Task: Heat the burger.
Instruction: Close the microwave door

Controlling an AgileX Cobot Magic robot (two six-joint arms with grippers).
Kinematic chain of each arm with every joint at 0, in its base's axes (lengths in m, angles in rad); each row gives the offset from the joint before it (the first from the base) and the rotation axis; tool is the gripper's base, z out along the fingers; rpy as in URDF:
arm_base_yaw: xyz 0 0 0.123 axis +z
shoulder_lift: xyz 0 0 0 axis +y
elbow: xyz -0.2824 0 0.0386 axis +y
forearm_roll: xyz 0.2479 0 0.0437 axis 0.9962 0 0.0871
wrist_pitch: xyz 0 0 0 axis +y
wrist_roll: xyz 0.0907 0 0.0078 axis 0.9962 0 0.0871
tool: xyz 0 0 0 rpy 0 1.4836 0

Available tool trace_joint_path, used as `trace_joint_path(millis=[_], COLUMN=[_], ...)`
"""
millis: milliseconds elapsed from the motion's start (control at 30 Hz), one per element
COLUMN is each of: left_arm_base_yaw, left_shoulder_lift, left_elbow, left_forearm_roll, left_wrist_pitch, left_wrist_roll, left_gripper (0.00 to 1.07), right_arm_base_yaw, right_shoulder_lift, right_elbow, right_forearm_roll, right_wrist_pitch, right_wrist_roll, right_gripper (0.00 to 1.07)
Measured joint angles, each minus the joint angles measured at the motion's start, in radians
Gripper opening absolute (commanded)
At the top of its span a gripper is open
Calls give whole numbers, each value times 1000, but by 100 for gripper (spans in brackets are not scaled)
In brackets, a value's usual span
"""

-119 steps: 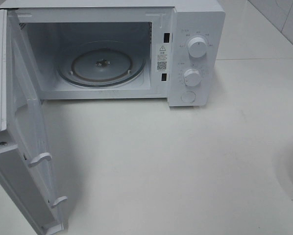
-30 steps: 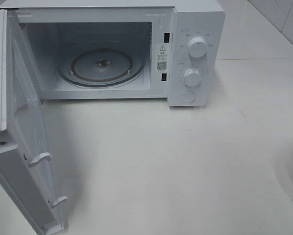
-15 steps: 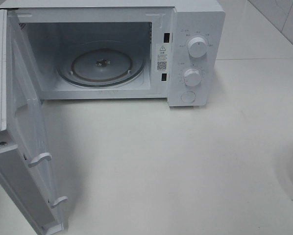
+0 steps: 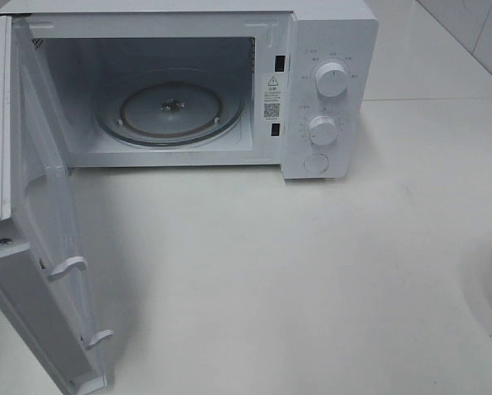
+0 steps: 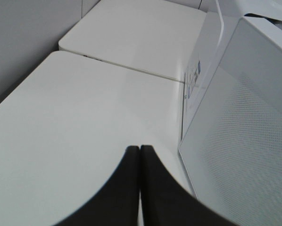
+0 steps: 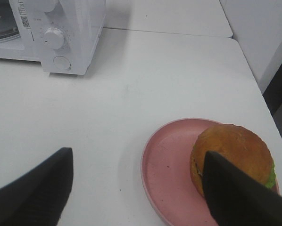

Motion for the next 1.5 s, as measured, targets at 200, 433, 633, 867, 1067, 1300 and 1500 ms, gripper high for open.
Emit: trace_joint_path(millis=[200, 433, 633, 867, 1067, 1300, 1500], left_arm_base_yaw=[0, 0, 0, 0, -31, -138, -212], left_shoulder_lift=[116, 274, 380, 502, 521, 521, 522], left_elbow=[65, 99, 99, 98, 98, 98, 98], left_forearm_roll=[105, 423, 605, 775, 790, 706, 621], left_wrist_pitch=[-232, -488, -648, -831, -879, -849, -834], left_wrist_roll=[-29, -229, -311, -333, -329, -278, -267], left_gripper=[0, 0, 0, 0, 0, 0, 0], right_arm_base_yaw=[0, 0, 0, 0, 0, 0, 0], right_shoulder_lift=[0, 0, 0, 0, 0, 0, 0], right_elbow=[0, 0, 0, 0, 0, 0, 0], right_forearm_roll=[0, 0, 0, 0, 0, 0, 0], right_wrist_pitch=[0, 0, 0, 0, 0, 0, 0], right_wrist_roll=[0, 0, 0, 0, 0, 0, 0], right_gripper=[72, 72, 72, 72, 72, 72, 72])
